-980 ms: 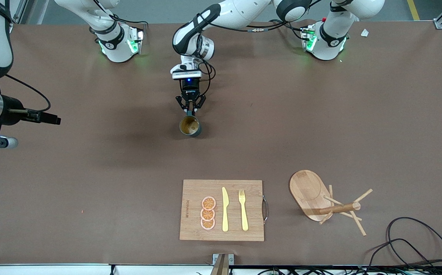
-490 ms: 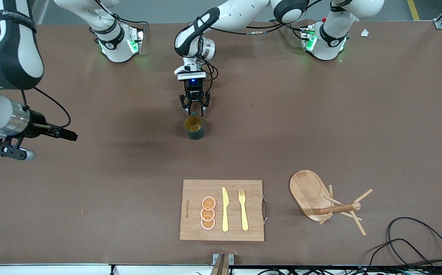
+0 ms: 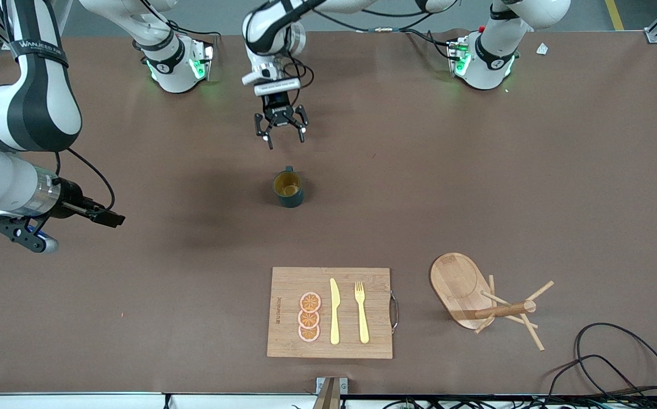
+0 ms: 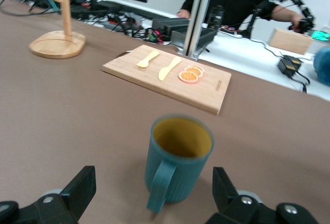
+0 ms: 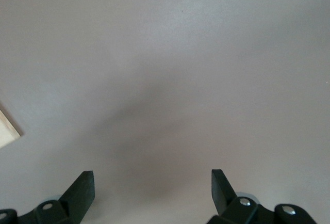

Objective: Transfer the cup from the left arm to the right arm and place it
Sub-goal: 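Open the left gripper and lift away while the right gripper reaches the mug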

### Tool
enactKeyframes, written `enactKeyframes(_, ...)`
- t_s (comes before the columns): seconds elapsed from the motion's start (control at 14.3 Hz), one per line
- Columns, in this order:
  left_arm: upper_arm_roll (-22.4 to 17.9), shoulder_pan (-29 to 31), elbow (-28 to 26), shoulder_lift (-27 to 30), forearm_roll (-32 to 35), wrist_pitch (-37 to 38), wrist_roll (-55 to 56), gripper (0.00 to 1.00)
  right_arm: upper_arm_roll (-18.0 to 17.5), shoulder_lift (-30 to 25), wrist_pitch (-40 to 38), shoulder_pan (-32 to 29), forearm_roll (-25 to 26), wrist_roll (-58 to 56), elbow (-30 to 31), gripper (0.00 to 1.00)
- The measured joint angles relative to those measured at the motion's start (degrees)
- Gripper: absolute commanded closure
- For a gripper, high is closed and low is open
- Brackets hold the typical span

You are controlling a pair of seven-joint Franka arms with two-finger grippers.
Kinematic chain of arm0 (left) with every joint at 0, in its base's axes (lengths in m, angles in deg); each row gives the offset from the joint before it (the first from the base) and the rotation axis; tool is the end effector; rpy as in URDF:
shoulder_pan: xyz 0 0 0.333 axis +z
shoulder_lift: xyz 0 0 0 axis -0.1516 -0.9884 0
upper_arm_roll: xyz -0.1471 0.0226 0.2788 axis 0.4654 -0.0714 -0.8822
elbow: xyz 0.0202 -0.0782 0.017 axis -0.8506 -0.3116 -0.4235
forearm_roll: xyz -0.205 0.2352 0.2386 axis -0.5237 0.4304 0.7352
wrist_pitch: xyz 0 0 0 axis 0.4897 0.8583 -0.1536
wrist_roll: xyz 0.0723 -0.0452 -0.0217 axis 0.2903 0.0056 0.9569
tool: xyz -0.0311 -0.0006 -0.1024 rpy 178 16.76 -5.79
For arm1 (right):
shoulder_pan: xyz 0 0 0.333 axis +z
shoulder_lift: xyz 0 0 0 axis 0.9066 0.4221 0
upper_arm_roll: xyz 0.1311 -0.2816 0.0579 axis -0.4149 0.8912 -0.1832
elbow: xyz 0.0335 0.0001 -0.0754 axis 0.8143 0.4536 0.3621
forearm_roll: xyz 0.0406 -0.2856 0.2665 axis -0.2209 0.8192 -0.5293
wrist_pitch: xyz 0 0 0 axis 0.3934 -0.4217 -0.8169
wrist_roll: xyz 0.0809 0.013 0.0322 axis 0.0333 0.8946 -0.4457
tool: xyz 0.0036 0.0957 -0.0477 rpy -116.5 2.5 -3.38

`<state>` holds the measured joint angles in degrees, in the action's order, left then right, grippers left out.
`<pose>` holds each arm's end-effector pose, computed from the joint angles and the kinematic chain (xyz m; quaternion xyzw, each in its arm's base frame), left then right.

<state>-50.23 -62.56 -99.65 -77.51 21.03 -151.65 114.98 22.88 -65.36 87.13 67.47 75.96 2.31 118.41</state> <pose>0.1942 -0.6914 0.2276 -0.8270 -0.2162 -0.5189 0.0109 0.6226 0.0203 0.4553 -0.9656 0.2523 0.0605 0.0193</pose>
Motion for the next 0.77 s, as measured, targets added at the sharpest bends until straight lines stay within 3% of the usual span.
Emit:
enactKeyframes(0.35,-0.04,6.04,0.21,12.74,-17.20,-0.19,-17.71,0.00,-0.34,0.39,8.07,2.42,-1.28,0.97,5.91,0.00)
enactKeyframes(0.56,-0.21,10.96,0.06,19.90,-25.80,0.24,-29.31,0.00,-0.79,1.90,13.27,10.07,-1.33,1.88,7.85,0.00)
enactKeyframes(0.77,-0.41,19.53,-0.15,24.61,-31.90,0.74,-42.38,0.00,-0.95,4.77,19.03,17.90,-1.52,4.83,8.80,0.00)
